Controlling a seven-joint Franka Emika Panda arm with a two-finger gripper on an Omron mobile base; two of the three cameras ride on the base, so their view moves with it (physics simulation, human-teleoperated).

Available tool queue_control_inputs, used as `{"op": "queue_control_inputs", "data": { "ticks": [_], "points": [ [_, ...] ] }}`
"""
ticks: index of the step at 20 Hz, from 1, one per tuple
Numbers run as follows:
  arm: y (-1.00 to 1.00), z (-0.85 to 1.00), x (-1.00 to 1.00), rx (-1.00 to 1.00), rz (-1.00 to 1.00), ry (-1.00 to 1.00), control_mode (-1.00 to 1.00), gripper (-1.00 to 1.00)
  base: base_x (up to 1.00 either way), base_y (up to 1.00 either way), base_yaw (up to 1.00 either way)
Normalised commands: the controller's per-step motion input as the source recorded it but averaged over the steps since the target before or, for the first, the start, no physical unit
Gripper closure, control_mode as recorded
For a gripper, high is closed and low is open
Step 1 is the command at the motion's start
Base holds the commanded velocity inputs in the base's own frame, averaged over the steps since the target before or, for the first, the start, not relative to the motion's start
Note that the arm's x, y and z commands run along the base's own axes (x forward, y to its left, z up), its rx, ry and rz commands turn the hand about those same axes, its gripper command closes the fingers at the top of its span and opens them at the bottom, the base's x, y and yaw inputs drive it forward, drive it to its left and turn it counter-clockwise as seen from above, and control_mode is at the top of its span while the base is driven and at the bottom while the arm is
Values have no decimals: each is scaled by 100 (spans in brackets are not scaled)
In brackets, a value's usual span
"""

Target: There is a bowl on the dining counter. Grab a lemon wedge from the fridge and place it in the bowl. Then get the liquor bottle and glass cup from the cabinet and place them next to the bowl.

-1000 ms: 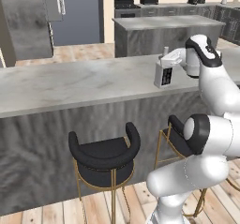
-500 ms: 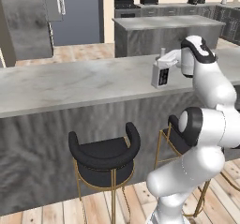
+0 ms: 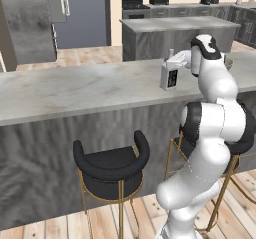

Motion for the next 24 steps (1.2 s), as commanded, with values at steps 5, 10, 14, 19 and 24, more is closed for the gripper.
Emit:
{"op": "queue_control_inputs", "data": {
  "ticks": [5, 10, 14, 19, 24],
  "points": [
    [-2, -8, 46, 0, 3, 0, -100, 100, 0, 0, 0],
    [0, -24, 25, 0, 2, 0, -100, 100, 0, 0, 0],
    [0, -27, 11, 0, 2, -3, -100, 100, 0, 0, 0],
    [11, -32, 3, -2, 1, -2, -100, -100, 0, 0, 0],
    [15, -1, -15, -3, 0, -6, -100, -100, 0, 0, 0]
  ]
}}
